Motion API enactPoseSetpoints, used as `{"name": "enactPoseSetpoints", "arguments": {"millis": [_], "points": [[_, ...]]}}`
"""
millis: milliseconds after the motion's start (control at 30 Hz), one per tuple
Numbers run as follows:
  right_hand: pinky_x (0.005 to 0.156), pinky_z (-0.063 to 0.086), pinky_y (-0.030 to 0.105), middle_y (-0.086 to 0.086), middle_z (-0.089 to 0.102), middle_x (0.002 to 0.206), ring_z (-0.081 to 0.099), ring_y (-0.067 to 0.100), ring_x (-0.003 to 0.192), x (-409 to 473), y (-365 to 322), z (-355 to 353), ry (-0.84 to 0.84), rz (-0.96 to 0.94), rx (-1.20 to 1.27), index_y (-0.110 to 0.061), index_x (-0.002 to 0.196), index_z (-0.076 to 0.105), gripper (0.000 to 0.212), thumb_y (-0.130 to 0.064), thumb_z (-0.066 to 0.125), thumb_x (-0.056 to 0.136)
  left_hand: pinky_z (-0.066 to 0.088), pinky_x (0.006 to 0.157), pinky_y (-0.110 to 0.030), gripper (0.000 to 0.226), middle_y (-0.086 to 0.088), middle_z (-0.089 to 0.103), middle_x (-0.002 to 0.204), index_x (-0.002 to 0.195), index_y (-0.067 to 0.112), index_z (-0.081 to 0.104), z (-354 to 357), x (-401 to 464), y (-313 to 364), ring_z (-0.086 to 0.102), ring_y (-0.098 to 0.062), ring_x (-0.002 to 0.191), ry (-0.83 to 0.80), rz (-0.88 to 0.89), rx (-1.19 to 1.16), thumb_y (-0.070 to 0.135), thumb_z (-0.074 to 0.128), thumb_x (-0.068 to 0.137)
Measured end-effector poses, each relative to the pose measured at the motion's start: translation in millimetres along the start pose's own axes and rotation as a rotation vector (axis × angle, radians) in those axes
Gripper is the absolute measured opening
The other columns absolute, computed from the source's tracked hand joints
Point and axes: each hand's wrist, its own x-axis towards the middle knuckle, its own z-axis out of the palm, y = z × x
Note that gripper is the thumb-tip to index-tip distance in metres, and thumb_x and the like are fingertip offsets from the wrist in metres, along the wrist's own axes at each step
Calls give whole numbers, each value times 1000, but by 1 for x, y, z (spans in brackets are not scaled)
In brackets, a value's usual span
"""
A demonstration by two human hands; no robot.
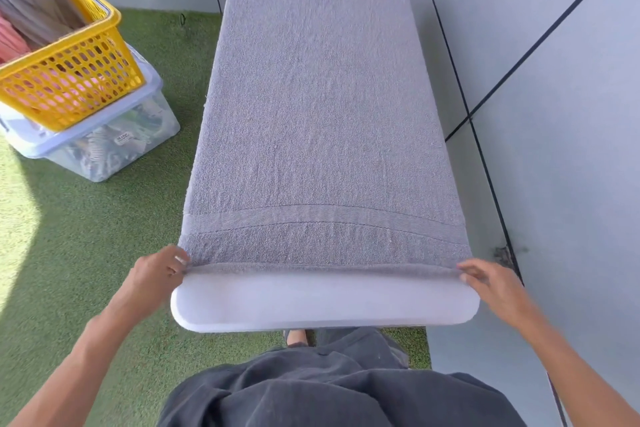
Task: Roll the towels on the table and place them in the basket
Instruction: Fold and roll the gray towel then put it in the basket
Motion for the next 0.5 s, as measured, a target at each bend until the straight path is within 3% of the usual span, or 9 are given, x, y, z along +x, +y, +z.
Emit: {"name": "enactPoseSetpoints", "arguments": {"millis": [100,167,200,267,367,500], "points": [[69,41,12,-3,70,78,66,17,78,14,-7,-4,14,89,115,-27,86,62,20,-11,74,81,52,68,-24,27,0,63,96,102,16,57,-11,21,6,63,-16,84,-30,-79,-19,0,68,83],[68,42,8,-3,69,77,65,16,74,19,-10,0,54,103,89,-25,77,64,23,-5,75,79,50,74,-24,23,2,63,90,86,20,60,-14,29,9,62,-14,82,-69,-84,13,1,72,80],[70,43,10,-3,67,77,64,17,74,21,-10,3,88,98,67,-26,73,65,25,-4,76,78,50,76,-26,22,1,63,88,80,21,62,-14,30,11,61,-13,81,-66,-68,36,2,73,79],[75,44,26,-6,60,77,60,24,77,19,-8,11,189,61,-44,-26,73,68,23,-6,78,76,46,69,-26,16,-3,61,88,76,16,68,-9,23,11,58,-15,77,55,0,96,2,75,78],[73,30,25,-1,55,81,53,29,82,6,-11,29,271,-15,-168,-9,86,73,10,-1,73,80,50,61,-28,12,-11,62,87,86,0,70,17,-2,8,58,-23,71,280,188,186,-10,64,81],[95,34,31,12,58,100,53,36,98,-9,-6,51,264,-5,-226,5,107,69,34,-1,78,74,54,78,-43,42,-20,55,112,116,-5,58,55,-25,3,53,-35,98,380,229,288,-21,57,77]]}}
